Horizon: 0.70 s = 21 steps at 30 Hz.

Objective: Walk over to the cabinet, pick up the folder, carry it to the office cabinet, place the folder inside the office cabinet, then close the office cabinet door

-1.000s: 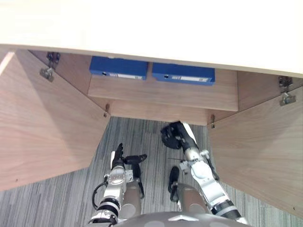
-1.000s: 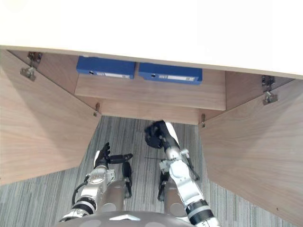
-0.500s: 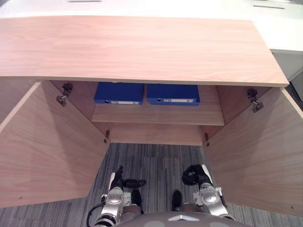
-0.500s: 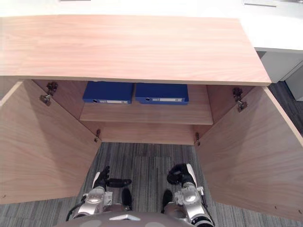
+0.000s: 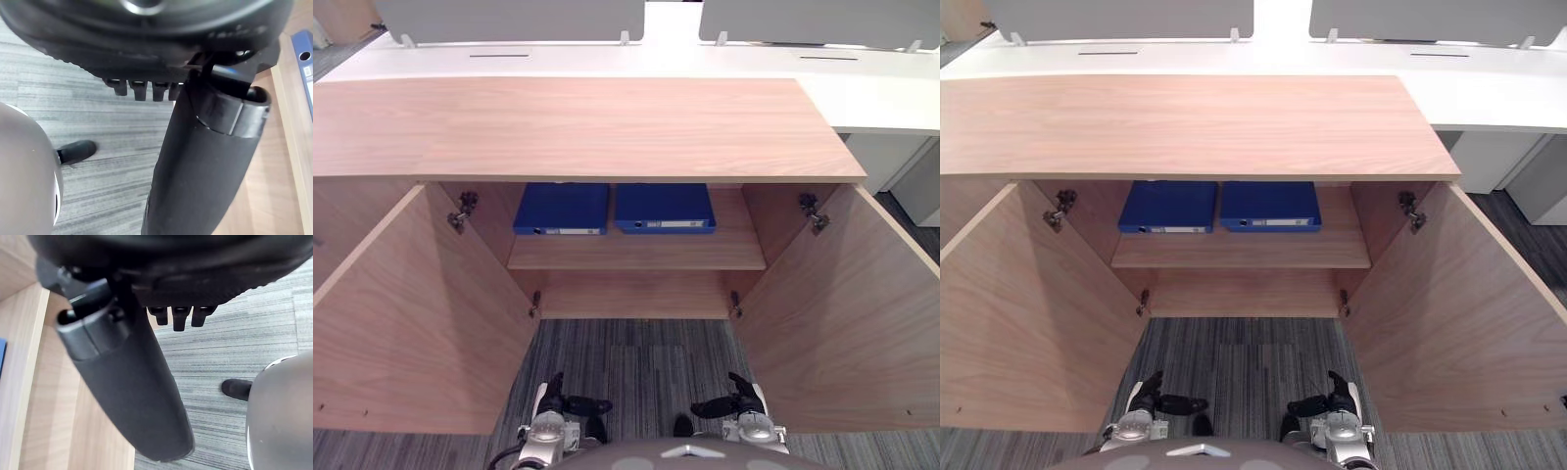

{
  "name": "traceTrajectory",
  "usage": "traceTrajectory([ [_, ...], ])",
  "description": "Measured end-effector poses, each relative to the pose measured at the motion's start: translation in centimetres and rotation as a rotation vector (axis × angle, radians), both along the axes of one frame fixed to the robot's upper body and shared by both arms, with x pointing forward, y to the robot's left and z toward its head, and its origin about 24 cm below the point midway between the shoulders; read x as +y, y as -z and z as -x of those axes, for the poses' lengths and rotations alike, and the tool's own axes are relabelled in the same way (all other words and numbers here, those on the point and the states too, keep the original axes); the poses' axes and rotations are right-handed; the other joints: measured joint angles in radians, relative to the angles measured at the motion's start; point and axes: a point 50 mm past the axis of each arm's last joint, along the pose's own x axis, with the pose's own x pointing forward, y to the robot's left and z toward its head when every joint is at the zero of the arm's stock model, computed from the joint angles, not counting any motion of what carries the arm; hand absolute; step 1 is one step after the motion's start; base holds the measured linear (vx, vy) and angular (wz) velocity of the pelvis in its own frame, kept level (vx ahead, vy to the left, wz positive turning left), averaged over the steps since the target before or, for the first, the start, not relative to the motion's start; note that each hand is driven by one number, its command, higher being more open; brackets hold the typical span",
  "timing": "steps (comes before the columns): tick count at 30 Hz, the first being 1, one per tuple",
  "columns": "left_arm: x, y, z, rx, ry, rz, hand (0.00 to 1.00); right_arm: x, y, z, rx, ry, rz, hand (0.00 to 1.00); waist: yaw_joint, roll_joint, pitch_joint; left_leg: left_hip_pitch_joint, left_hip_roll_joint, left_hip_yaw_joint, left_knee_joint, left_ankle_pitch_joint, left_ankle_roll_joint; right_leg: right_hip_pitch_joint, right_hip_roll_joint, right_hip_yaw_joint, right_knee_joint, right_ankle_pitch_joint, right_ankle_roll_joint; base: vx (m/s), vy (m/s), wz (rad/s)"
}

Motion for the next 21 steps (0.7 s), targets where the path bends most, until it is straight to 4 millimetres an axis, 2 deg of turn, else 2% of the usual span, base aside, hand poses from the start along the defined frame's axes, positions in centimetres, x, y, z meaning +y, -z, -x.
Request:
traceTrajectory([
  [5, 0.0, 0.1, 0.1, 0.008, 0.011, -0.003, 1.0, -0.4, 0.1, 0.4, 0.011, 0.05, -0.008, 1.0, -0.001, 0.002, -0.001, 0.024, -0.001, 0.04, 0.0, -0.018, 0.001, 0.005, 0.002, 0.041, -0.004, 0.004, 0.006, 0.02, 0.004, -0.24],
  [9, 0.1, 0.2, 0.4, 0.02, 0.012, -0.002, 1.0, -1.3, 0.2, 1.0, 0.007, 0.172, -0.03, 1.0, -0.006, 0.004, -0.003, 0.049, -0.002, 0.093, 0.005, -0.036, 0.002, 0.004, 0.005, 0.094, -0.008, 0.008, 0.003, 0.04, 0.014, -0.4],
  [12, 0.1, 0.2, 0.5, 0.03, 0.012, -0.002, 1.0, -2.3, -0.1, 1.5, -0.018, 0.28, -0.024, 1.0, -0.023, 0.006, -0.005, 0.068, -0.001, 0.146, 0.006, -0.054, 0.002, -0.003, 0.011, 0.148, -0.009, 0.009, 0.004, 0.04, 0.029, -0.52],
  [15, 0.1, 0.2, 0.3, 0.023, 0.013, -0.003, 1.0, -4.2, -1.5, 1.4, -0.132, 0.423, 0.015, 1.0, -0.05, 0.009, -0.007, 0.071, -0.002, 0.208, 0.008, -0.078, -0.008, -0.036, 0.017, 0.21, -0.006, 0.012, 0.007, 0.02, 0.027, -0.57],
  [18, 0.1, 0.1, 0.2, 0.018, 0.013, -0.005, 1.0, -6.0, -3.2, 1.1, -0.235, 0.529, 0.083, 1.0, -0.079, 0.009, -0.007, 0.072, 0.0, 0.235, 0.037, -0.103, -0.002, -0.044, 0.019, 0.249, -0.006, 0.012, 0.008, 0.03, 0.015, -0.49],
  [21, 0.1, -0.1, -0.4, -0.003, 0.012, -0.013, 1.0, -7.9, -5.0, 0.7, -0.33, 0.62, 0.154, 1.0, -0.089, 0.012, -0.007, 0.07, 0.005, 0.251, 0.073, -0.137, 0.003, -0.065, 0.025, 0.302, 0.003, 0.014, 0.011, 0.03, 0.0, -0.56],
])
